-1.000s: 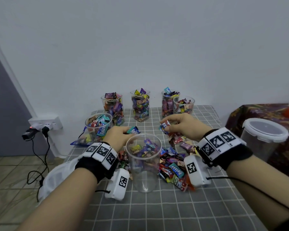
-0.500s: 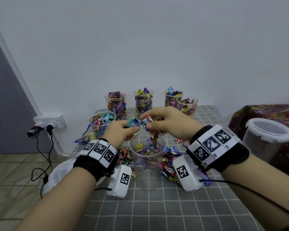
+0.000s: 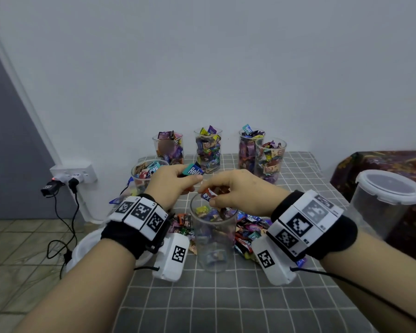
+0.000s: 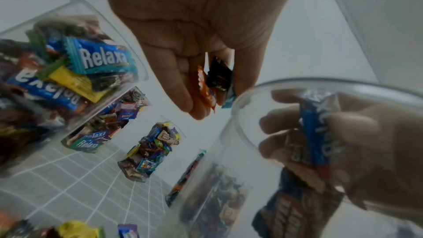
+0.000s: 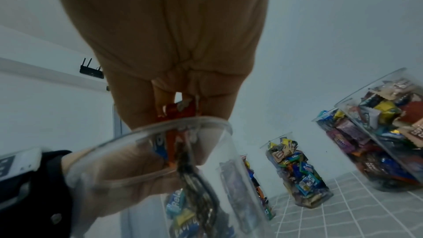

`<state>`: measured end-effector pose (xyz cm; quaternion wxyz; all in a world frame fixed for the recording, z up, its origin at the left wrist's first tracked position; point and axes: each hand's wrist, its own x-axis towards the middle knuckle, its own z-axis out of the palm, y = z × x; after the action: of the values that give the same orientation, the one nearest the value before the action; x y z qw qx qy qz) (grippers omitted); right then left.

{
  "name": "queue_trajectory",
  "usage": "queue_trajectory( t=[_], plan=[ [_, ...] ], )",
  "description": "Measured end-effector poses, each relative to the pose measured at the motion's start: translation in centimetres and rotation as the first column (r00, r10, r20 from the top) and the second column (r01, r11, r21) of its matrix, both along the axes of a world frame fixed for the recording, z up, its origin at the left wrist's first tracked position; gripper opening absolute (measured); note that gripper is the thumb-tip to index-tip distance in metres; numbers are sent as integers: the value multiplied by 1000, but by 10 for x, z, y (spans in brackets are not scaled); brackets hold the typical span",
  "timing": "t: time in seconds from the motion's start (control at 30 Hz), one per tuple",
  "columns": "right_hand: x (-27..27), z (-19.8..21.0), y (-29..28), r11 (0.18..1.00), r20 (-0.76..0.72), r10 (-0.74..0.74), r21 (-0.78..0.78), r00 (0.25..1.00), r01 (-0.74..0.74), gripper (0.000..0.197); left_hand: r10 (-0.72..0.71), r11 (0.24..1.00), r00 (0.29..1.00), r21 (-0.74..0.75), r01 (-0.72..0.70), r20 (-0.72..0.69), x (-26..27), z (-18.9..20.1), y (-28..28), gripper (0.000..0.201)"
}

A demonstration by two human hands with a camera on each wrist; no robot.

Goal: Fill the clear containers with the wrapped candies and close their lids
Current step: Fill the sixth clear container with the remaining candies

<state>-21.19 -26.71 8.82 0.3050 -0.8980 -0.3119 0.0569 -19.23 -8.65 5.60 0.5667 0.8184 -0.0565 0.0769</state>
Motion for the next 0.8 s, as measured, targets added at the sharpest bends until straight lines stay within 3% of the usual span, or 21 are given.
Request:
queue_trajectory(
  t=[0.23, 0.3, 0.37, 0.47, 0.53, 0.67, 0.8],
  plan=[
    [-2, -14, -7, 981, -45, -8, 195, 999, 16, 42, -13, 999, 999, 34, 12, 53, -9, 9, -3, 3],
    [-4, -20, -12, 963, -103, -35, 261, 994, 61, 70, -6, 999, 998, 40, 4, 67, -12, 11, -4, 7],
    [-6, -28, -18, 957, -251, -16, 276, 968, 88, 105, -7, 999, 997, 51, 3, 82, -15, 13, -5, 10],
    [-9, -41, -19, 959, -396, 28, 270, 918, 87, 125, -34, 995, 994, 92, 24, 106, -21, 16, -9, 11],
    [-10, -49, -17, 945, -425, 45, 311, 904, 100, 121, -77, 985, 990, 164, 57, 116, -26, 18, -14, 7],
    [-13, -57, -14, 911, -417, 16, 380, 909, 158, 98, -71, 911, 989, 412, 11, 131, -32, 20, -21, 37],
    [-13, -59, -18, 909, -373, -58, 364, 926, 204, 85, -92, 828, 986, 561, -3, 141, -41, 22, -26, 41]
  ],
)
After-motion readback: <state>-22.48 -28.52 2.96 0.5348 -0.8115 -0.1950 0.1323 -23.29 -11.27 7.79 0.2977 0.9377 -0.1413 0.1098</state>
